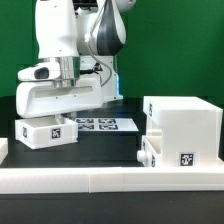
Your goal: Assemble drawer
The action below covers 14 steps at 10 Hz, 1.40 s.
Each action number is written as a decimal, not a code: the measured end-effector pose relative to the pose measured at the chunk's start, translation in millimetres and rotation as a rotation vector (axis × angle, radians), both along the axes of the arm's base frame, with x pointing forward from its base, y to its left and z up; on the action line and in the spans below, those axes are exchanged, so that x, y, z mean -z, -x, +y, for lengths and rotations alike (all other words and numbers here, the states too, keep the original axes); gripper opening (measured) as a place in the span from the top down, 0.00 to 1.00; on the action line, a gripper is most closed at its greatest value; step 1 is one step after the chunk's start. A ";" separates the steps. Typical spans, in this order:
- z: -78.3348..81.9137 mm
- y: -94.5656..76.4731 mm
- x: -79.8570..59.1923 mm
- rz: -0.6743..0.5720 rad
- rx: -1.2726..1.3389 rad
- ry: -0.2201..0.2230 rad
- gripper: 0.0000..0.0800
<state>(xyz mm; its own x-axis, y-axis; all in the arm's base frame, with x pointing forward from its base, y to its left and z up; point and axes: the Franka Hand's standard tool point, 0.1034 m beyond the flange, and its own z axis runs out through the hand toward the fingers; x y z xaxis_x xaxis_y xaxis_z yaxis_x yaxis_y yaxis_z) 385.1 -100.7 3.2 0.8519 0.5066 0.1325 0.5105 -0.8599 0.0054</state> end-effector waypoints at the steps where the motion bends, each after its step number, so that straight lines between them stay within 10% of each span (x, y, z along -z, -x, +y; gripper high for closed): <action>1: 0.8 -0.9 -0.9 0.000 -0.002 0.000 0.95; 9: 29.2 -72.0 -50.2 0.038 -0.156 -0.016 0.95; 14: 28.1 -69.8 -46.9 0.032 -0.478 0.022 0.95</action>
Offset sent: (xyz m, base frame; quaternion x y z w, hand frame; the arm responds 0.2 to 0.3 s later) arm 0.0299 0.0152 0.0245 -0.0157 -0.0048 -0.0280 0.9995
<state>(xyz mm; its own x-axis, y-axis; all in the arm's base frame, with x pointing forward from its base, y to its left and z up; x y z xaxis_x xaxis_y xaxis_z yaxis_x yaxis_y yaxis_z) 454.9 -72.7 50.1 0.5266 0.8448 0.0949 0.8487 -0.5289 -0.0012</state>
